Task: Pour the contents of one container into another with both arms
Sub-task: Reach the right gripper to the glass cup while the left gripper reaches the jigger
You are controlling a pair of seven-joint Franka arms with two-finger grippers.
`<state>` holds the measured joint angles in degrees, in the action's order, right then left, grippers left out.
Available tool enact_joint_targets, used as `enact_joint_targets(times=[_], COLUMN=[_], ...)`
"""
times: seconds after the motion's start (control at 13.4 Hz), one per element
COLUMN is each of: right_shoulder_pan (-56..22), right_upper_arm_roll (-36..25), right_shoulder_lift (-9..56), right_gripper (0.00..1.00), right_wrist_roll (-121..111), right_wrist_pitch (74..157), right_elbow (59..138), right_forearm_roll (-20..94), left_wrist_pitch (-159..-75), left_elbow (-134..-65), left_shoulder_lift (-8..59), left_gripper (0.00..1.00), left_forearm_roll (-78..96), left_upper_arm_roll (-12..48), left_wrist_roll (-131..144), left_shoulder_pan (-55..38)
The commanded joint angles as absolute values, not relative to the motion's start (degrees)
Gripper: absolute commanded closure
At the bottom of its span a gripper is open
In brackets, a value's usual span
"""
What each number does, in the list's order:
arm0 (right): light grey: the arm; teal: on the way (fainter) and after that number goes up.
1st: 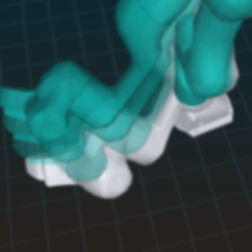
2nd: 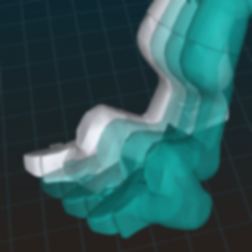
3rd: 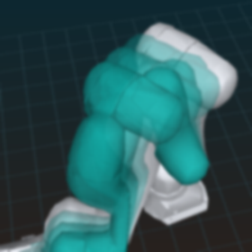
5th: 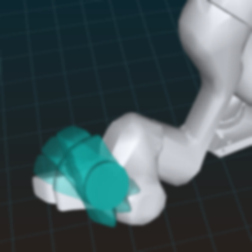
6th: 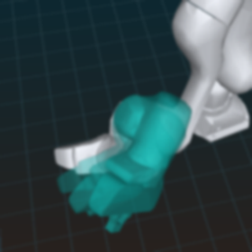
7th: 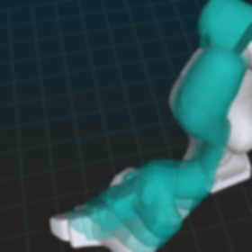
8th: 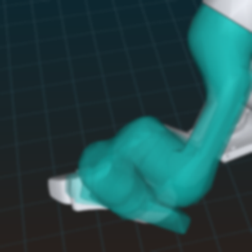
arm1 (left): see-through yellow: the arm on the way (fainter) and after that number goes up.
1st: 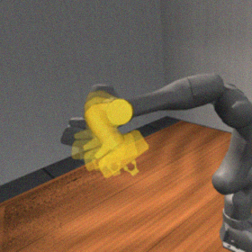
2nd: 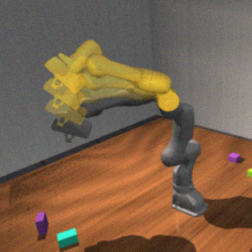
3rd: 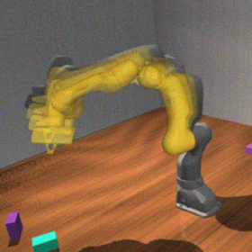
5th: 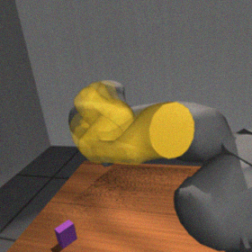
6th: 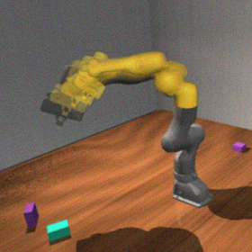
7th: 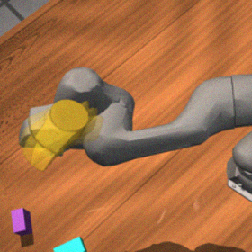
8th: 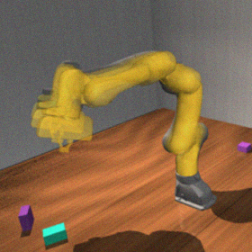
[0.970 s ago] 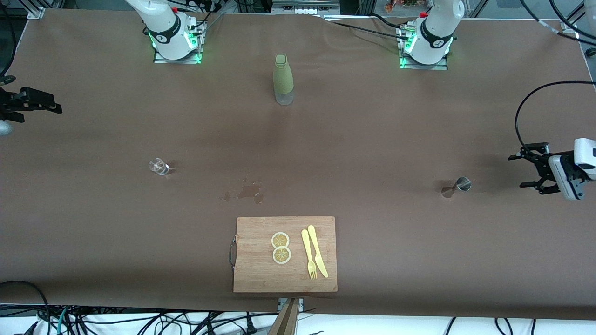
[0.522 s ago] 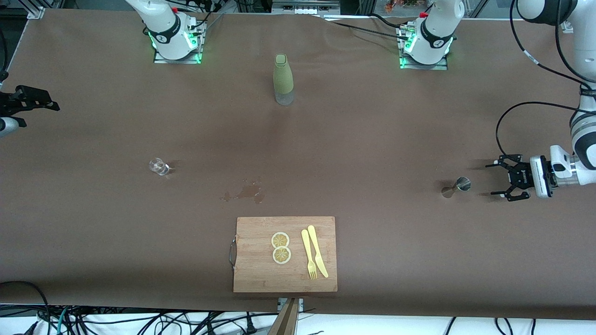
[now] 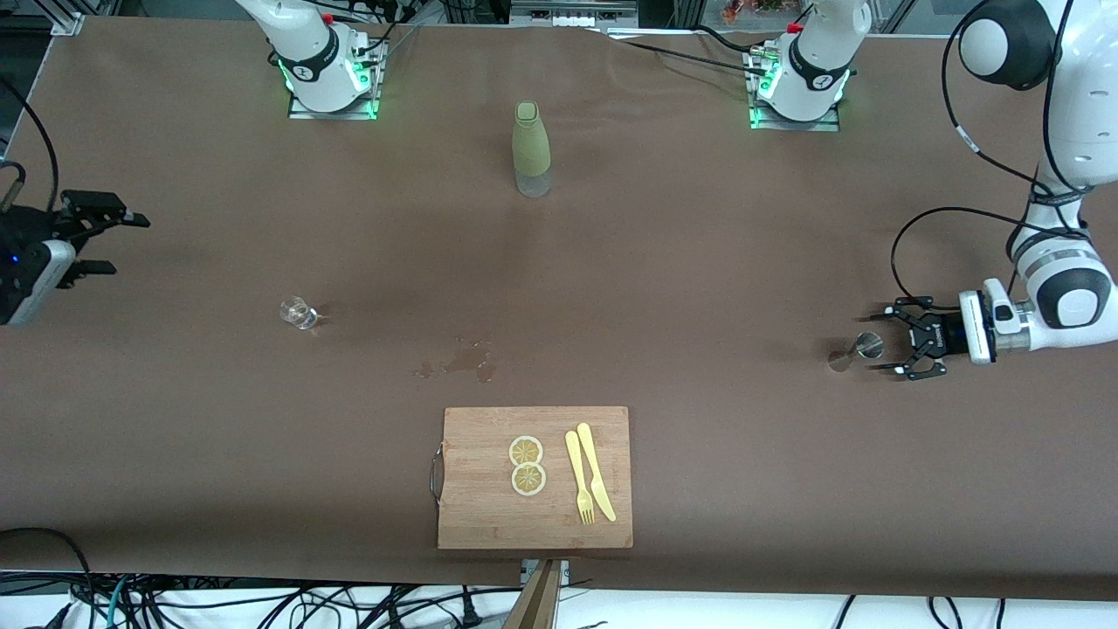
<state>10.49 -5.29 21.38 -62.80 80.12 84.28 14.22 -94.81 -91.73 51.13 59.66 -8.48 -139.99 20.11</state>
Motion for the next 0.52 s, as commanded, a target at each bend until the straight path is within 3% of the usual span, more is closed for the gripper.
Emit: enact_joint_targets(times=[0.0, 0.3, 0.37, 0.45], right_shoulder_pan=[13.7, 15.29, 15.38, 15.64], right_upper_arm_roll=[-5.19, -5.19, -5.19, -5.19], right_shoulder_lift=[27.05, 33.65, 34.88, 35.76], right_gripper=[0.0, 0.0, 0.0, 0.0], right_wrist_roll=[-73.27, -82.6, -84.71, -88.21], right_wrist_pitch=[81.47, 84.37, 85.59, 88.04], right_elbow=[83.85, 83.93, 84.37, 85.68], right_forearm_roll=[20.19, 26.35, 28.46, 30.13], left_wrist_pitch=[-92.82, -92.72, -92.72, -92.64], left_elbow=[-90.18, -89.38, -89.3, -89.3], left_shoulder_lift=[52.29, 52.64, 52.91, 53.0], left_gripper=[0.0, 0.01, 0.06, 0.33], left_forearm_roll=[63.7, 66.27, 66.53, 67.32], left_upper_arm_roll=[-8.88, -8.79, -8.62, -8.53], left_wrist_roll=[-143.35, -144.58, -146.06, -147.81], left_shoulder_pan=[19.16, 18.28, 18.02, 17.84])
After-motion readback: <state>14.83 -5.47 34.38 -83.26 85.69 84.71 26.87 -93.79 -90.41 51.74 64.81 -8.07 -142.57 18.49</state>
